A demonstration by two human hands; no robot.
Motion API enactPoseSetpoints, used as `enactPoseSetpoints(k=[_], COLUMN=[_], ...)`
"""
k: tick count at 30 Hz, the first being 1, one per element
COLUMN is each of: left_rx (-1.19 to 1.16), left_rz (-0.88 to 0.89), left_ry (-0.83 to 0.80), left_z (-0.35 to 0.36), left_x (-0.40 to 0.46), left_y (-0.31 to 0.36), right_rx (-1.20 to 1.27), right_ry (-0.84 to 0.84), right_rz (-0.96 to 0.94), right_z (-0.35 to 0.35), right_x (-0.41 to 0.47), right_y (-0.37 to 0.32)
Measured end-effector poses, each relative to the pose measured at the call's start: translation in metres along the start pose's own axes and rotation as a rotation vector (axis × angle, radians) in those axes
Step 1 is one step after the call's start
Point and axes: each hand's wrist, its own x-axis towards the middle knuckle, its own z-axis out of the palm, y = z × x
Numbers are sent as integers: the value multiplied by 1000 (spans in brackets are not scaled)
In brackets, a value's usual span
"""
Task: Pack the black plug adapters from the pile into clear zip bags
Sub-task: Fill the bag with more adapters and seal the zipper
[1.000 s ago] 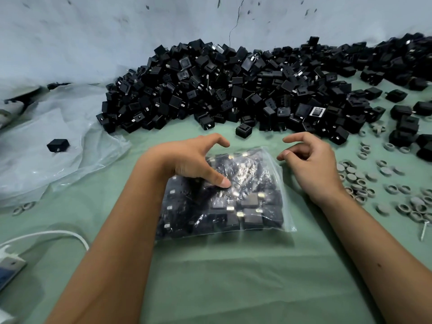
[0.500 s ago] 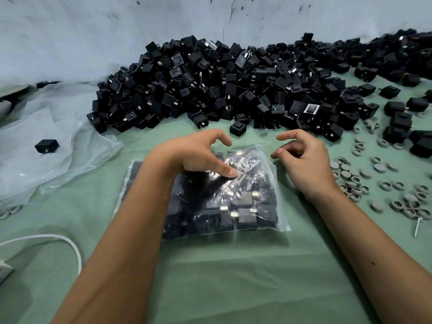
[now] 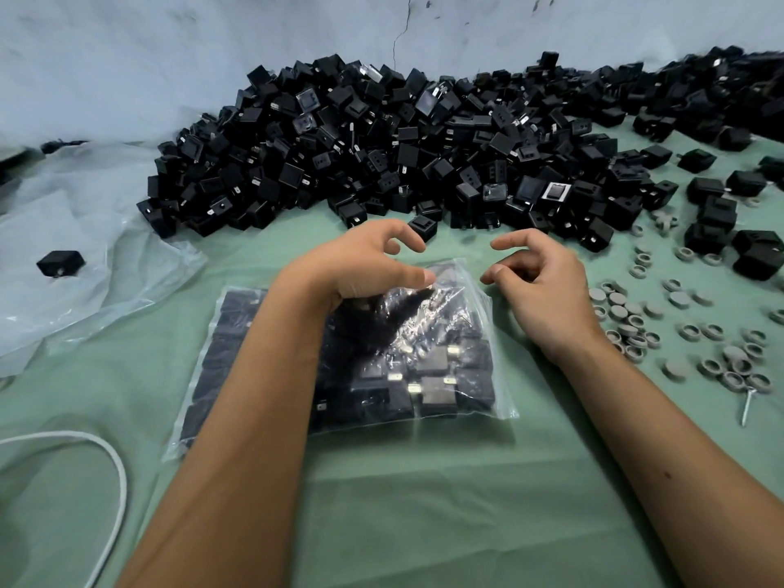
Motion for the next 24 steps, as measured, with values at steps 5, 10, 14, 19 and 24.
enactPoseSetpoints(k=[5,10,14,19,24], left_rx=[-38,-24,-18,-19,151], left_rz=[-2,-49,-74,-33,50], left_ry=[77,112,43,39,-188], left_z=[-16,-47,-65,-65,-63], left_x=[-1,-16,-31,-40,-52], left_y=[-12,-36,-54,-54,-46], right_rx=[1,1,-7,-6,-16], right_ry=[-9,-9,-7,-6,-6], right_rz=[11,11,3,4,5], right_z=[0,0,0,0,0], right_x=[0,-1,0,0,0], right_y=[-1,-1,0,0,1])
